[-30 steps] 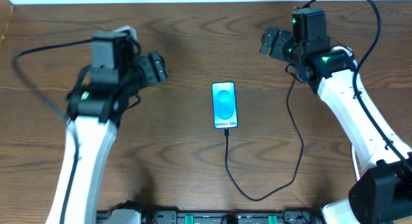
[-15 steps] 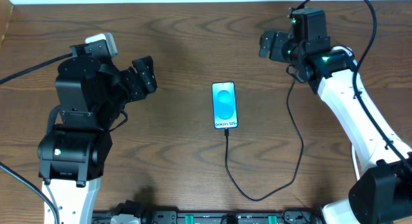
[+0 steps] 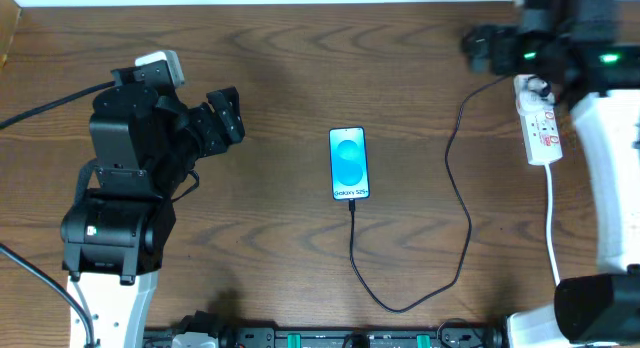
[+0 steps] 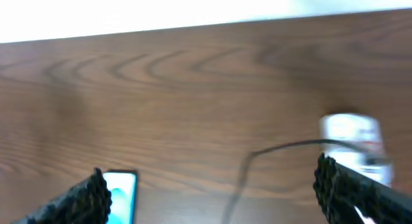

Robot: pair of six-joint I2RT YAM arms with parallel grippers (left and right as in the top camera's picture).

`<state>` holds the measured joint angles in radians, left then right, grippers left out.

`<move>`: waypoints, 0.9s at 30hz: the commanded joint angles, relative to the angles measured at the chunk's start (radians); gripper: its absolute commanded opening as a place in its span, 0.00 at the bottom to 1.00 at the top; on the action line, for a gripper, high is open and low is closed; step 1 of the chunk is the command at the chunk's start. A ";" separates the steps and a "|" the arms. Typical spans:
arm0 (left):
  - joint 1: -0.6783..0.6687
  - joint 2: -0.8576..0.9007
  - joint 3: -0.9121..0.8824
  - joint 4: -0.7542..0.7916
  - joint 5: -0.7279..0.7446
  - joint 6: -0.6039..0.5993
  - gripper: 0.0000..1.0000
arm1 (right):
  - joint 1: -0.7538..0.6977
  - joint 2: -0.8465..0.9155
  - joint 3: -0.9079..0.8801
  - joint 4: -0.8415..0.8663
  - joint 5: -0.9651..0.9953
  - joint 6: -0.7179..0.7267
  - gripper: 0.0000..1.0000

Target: Plug charger to phone and switch on socket

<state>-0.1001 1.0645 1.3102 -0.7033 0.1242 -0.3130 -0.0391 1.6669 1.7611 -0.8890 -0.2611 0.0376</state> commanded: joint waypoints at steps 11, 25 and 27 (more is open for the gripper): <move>0.001 0.002 0.008 0.000 -0.013 0.013 0.87 | -0.378 0.073 0.076 -0.008 -0.220 -0.285 0.99; 0.001 0.002 0.008 0.000 -0.013 0.013 0.87 | -0.397 0.425 0.076 -0.014 -0.240 -0.278 0.99; 0.001 0.002 0.008 0.000 -0.013 0.013 0.87 | -0.398 0.463 0.076 -0.022 -0.270 -0.278 0.99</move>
<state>-0.1001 1.0649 1.3102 -0.7029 0.1246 -0.3134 -0.4438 2.0914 1.8271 -0.9024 -0.4736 -0.2279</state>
